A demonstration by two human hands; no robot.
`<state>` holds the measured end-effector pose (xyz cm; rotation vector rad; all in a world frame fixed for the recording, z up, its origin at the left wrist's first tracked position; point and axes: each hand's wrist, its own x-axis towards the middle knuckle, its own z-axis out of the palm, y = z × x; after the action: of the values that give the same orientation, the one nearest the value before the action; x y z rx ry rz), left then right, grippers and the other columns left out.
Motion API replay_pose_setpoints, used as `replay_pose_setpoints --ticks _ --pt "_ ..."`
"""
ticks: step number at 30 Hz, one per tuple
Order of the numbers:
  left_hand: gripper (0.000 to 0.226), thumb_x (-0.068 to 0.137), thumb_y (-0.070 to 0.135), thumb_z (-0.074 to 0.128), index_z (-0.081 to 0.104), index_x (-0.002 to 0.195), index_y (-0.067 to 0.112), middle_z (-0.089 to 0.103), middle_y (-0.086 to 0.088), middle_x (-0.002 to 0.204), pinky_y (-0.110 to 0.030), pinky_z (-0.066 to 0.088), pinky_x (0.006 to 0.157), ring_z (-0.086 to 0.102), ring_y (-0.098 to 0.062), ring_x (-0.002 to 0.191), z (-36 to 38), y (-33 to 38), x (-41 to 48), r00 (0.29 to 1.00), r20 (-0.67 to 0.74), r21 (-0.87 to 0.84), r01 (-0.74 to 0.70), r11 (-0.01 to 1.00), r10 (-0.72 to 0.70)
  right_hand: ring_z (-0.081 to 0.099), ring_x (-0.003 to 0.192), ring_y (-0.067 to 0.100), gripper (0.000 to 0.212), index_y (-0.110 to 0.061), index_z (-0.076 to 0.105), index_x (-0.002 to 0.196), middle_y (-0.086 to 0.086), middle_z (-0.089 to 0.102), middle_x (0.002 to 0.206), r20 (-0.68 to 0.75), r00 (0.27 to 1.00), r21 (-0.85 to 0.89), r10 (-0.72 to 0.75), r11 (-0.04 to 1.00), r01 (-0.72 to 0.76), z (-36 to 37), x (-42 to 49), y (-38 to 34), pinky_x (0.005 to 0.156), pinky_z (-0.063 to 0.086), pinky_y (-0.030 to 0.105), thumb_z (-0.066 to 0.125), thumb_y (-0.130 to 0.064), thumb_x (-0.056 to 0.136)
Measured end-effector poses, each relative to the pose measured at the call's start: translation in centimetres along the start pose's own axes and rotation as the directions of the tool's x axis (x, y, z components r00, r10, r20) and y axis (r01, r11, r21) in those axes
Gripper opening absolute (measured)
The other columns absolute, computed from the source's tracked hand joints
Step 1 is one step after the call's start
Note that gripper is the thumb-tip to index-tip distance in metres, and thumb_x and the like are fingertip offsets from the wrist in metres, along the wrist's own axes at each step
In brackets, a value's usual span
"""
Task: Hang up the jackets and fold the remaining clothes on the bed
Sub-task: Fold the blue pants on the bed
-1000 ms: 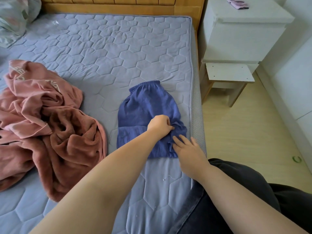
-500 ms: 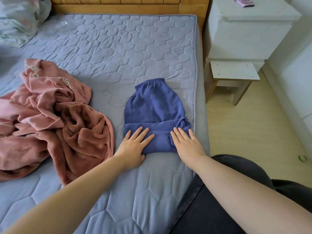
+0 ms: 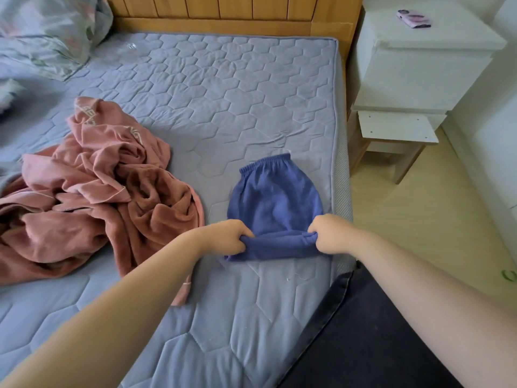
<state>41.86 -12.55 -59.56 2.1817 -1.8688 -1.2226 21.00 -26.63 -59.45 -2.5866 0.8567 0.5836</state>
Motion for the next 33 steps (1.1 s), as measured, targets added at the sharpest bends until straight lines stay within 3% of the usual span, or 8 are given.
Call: replay_pose_setpoints --ticks 4,9,15,19,26,28,30,33 --pt "0.02 0.054 0.011 0.051 0.066 0.061 0.022 0.056 -0.001 0.066 -0.028 0.043 0.064 0.051 -0.015 0.065 -0.5 0.3 -0.3 0.973 0.229 -0.309 0.098 0.946 -0.026 0.025 0.053 0.019 0.027 -0.011 0.033 0.053 0.006 0.033 0.053 0.282 0.959 0.051 0.02 0.998 -0.036 -1.4 -0.2 0.3 0.046 0.015 0.029 0.039 0.009 0.07" --pt "0.032 0.053 0.015 0.054 0.067 0.081 0.003 0.056 -0.007 0.075 -0.029 0.042 0.064 0.051 -0.017 0.074 -2.2 -1.5 0.9 0.977 -0.139 -0.51 0.071 0.857 -0.164 0.033 0.054 0.017 0.03 -0.013 0.037 0.052 0.003 0.038 0.053 -0.049 0.99 0.319 0.132 0.941 -0.11 -2.7 1.3 1.5 0.048 0.022 0.03 0.042 0.007 0.073" --pt "0.018 0.075 -0.001 0.062 0.069 0.088 0.009 0.064 -0.005 0.079 -0.025 0.049 0.07 0.058 -0.017 0.079 -3.3 -3.2 2.5 0.791 -0.421 -0.754 -0.034 0.656 -0.444 0.049 0.069 0.019 0.017 -0.01 0.054 0.069 0.004 0.053 0.067 -0.285 0.903 0.727 0.322 0.687 -0.015 -3.7 4.6 2.6 0.061 0.037 0.029 0.054 0.002 0.081" --pt "0.027 0.084 0.001 0.058 0.067 0.105 0.015 0.067 -0.002 0.096 -0.022 0.046 0.085 0.062 -0.019 0.096 -2.7 -3.8 4.4 0.669 -0.509 -0.769 -0.071 0.635 -0.542 0.056 0.091 0.023 0.023 -0.01 0.064 0.105 0.008 0.063 0.097 -0.27 0.86 0.811 0.434 0.583 -0.04 -3.6 7.4 2.3 0.081 0.045 0.032 0.051 0.001 0.089" --pt "0.041 0.093 0.014 0.055 0.05 0.134 0.014 0.06 -0.001 0.114 -0.022 0.039 0.093 0.056 -0.021 0.114 -2.3 -3.0 6.8 0.442 -0.597 -0.772 -0.088 0.63 -0.67 0.061 0.104 0.025 0.028 -0.01 0.065 0.117 0.01 0.066 0.114 -0.156 0.788 0.963 0.596 0.269 -0.013 -2.5 12.0 3.1 0.092 0.048 0.034 0.053 -0.005 0.092" --pt "0.049 0.092 0.011 0.053 0.043 0.14 0.013 0.053 -0.006 0.127 -0.029 0.035 0.1 0.049 -0.025 0.12 -1.8 -2.6 7.0 0.379 -0.744 -0.599 -0.014 0.801 -0.55 0.059 0.11 0.029 0.03 -0.005 0.061 0.12 0.015 0.063 0.119 -0.241 0.736 0.904 0.632 0.422 -0.067 -2.1 12.3 3.0 0.094 0.045 0.032 0.053 -0.006 0.092" --pt "0.045 0.088 0.008 0.05 0.05 0.133 0.005 0.053 -0.014 0.129 -0.035 0.033 0.102 0.048 -0.033 0.119 -1.1 -1.4 7.3 0.38 -0.89 -0.278 -0.01 0.961 -0.253 0.051 0.12 0.033 0.036 -0.005 0.053 0.129 0.017 0.057 0.128 -0.407 0.703 0.72 0.584 0.678 -0.146 -1.6 11.9 2.2 0.101 0.039 0.035 0.049 -0.008 0.093" --pt "0.05 0.088 0.024 0.035 0.054 0.13 0.002 0.055 -0.015 0.132 -0.045 0.034 0.105 0.048 -0.037 0.126 0.7 0.6 8.1 0.515 -0.856 0.06 0.01 0.998 0.047 0.041 0.131 0.031 0.043 -0.005 0.047 0.136 0.015 0.047 0.141 -0.7 0.649 0.375 0.298 0.927 -0.021 -0.9 10.7 -0.1 0.109 0.034 0.042 0.046 -0.006 0.093"
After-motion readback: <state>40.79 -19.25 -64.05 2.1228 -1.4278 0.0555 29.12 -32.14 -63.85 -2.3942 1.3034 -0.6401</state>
